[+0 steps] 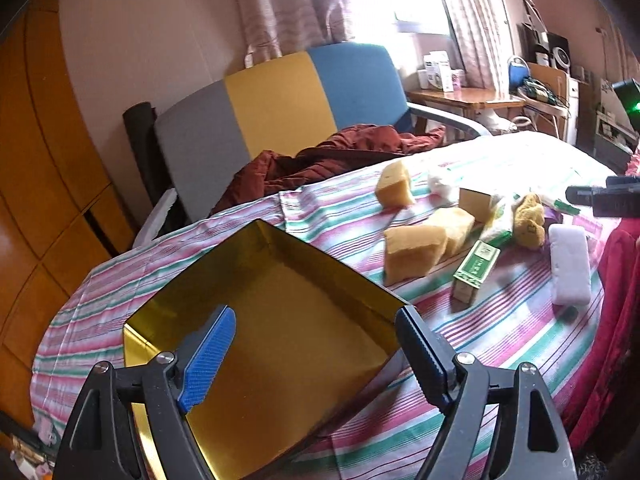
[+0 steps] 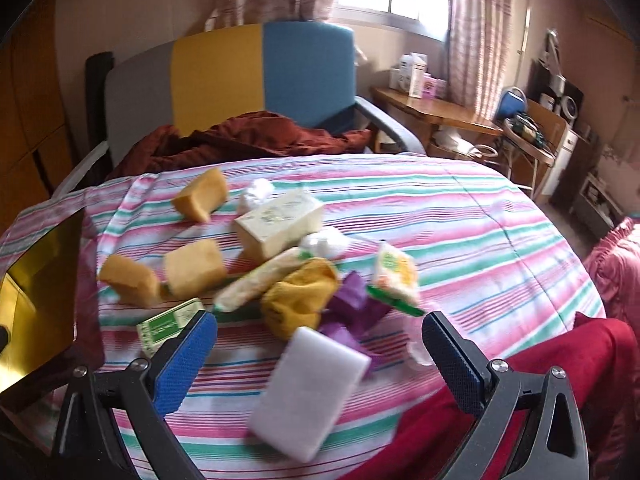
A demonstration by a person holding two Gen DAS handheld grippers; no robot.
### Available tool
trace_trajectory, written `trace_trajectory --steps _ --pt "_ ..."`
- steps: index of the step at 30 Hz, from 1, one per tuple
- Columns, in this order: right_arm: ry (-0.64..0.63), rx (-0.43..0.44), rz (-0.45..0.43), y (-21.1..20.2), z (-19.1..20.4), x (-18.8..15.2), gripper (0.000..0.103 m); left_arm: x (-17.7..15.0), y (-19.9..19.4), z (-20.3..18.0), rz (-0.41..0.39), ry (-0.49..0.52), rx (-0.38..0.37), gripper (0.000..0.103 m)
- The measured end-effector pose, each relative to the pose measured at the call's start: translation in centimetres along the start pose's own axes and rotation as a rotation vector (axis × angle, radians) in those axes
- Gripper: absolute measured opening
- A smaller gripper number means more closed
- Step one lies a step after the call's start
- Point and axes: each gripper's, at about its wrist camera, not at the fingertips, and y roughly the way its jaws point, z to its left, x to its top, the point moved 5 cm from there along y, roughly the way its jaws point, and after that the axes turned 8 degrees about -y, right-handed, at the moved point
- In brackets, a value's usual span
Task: Organize objects
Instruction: 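Move both tools from the gold tray toward the scattered items, then grasp the green oil box with left tool while right tool grasps white block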
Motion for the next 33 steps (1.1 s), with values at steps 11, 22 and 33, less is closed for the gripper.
trace_trajectory --steps 11,22,33 --pt "0.309 0.188 0.037 2.0 -5.3 -0.6 0.103 1.7 2.2 -4.2 0.072 0.01 -0.167 0.084" --pt "0.41 0.29 0.008 2.2 -6.4 -0.9 0.103 2.3 6.9 -11.5 0.167 0.166 -0.245 0.077" --pt "0.421 0.325 0.017 2.5 -6.5 -1.0 0.103 0.8 12.7 -16.0 0.311 0.243 -0.284 0.06"
